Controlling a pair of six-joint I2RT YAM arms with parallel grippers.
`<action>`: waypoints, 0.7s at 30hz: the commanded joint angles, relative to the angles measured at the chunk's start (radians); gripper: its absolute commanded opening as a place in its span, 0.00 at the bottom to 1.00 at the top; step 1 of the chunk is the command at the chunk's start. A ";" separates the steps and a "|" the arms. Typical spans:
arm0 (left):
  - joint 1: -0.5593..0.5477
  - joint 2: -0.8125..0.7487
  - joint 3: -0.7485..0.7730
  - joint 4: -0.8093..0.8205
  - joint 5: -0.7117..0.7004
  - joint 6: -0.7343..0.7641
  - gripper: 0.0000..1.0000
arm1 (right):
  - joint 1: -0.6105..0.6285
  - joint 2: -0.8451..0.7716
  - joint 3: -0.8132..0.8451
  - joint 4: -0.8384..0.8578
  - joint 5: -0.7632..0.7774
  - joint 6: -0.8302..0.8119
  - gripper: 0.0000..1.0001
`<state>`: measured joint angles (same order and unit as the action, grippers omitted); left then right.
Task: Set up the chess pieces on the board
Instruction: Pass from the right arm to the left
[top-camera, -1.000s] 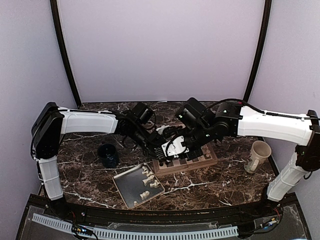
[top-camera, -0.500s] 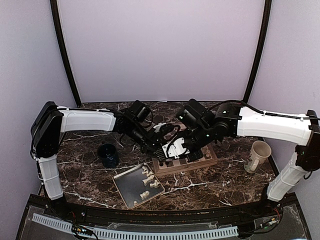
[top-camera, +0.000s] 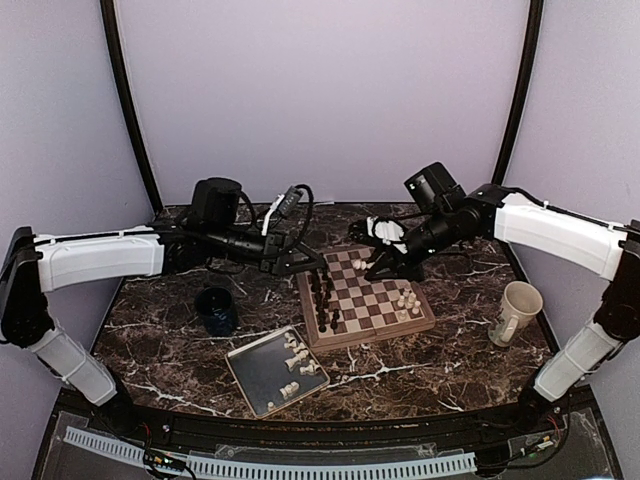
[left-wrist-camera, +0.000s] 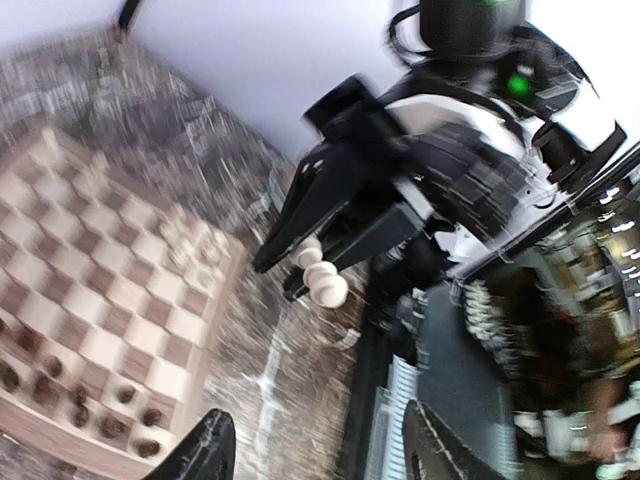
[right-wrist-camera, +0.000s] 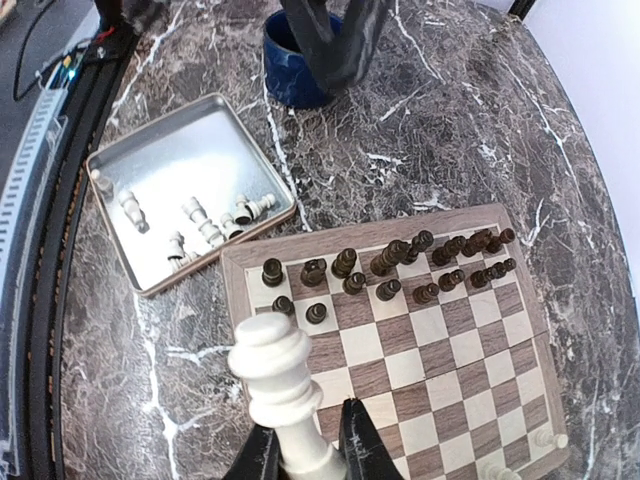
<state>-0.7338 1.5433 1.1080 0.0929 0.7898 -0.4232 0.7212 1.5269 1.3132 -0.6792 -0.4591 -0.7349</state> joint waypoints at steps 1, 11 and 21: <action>-0.067 -0.109 -0.091 0.278 -0.319 0.247 0.61 | -0.066 -0.012 -0.020 0.079 -0.232 0.145 0.05; -0.159 0.021 0.045 0.269 -0.372 0.413 0.62 | -0.112 0.007 -0.009 0.101 -0.342 0.223 0.06; -0.161 0.111 0.146 0.248 -0.339 0.411 0.52 | -0.114 0.008 -0.012 0.101 -0.352 0.227 0.07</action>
<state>-0.8921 1.6451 1.2053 0.3424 0.4427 -0.0330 0.6132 1.5318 1.3041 -0.6025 -0.7837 -0.5205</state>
